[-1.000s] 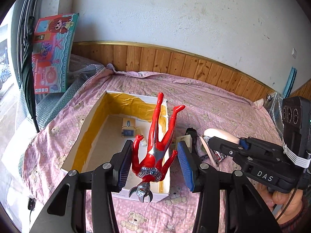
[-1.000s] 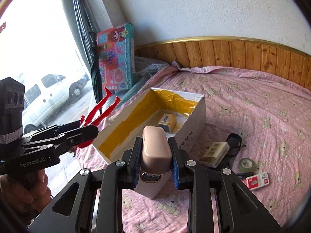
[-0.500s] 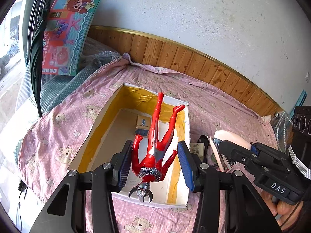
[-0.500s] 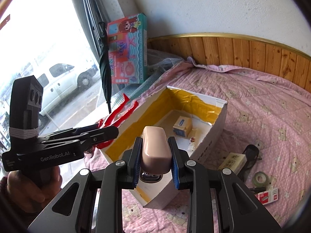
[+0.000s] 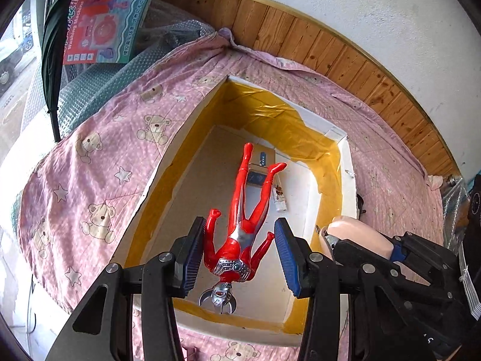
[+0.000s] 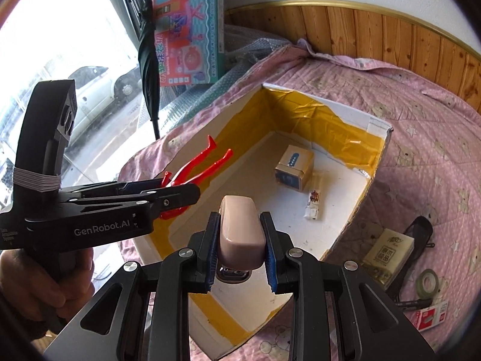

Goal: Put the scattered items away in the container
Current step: 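Open the left tool to drop the red figure while the right tool releases the stapler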

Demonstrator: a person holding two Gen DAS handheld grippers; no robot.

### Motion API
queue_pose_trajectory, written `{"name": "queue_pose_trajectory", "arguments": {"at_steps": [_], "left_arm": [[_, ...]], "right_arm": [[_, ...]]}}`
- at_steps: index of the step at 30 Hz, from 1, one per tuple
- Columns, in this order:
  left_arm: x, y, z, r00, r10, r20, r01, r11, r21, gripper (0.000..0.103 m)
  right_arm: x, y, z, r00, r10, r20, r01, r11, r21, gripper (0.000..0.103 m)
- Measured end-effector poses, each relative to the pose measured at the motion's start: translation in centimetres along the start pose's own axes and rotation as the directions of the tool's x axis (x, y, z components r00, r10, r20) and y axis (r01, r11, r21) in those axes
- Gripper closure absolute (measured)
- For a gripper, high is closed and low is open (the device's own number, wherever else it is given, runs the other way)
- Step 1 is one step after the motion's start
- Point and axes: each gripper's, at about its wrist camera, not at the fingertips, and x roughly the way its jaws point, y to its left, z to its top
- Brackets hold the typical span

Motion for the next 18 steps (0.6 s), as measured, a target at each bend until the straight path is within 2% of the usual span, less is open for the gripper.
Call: {"name": "queue_pose_trajectory", "arguments": {"at_steps": [6, 12, 18], "left_arm": [[2.0, 0.6, 1.8, 0.997, -0.001, -0.071, 0.002, 1.000, 0.010, 0.055], [4.2, 1.0, 3.5, 0.989, 0.002, -0.146, -0.002, 1.000, -0.002, 0.055], [5.4, 1.2, 5.1, 0.985, 0.019, -0.172, -0.021, 1.000, -0.007, 0.055]], "right_arm": [[3.2, -0.5, 2.1, 0.996, -0.044, -0.081, 0.042, 0.999, -0.022, 0.076], [6.0, -1.9, 3.7, 0.983, -0.064, -0.174, 0.061, 0.998, -0.018, 0.076], [7.2, -2.0, 4.9, 0.976, -0.100, -0.192, 0.097, 0.995, -0.025, 0.075]]}}
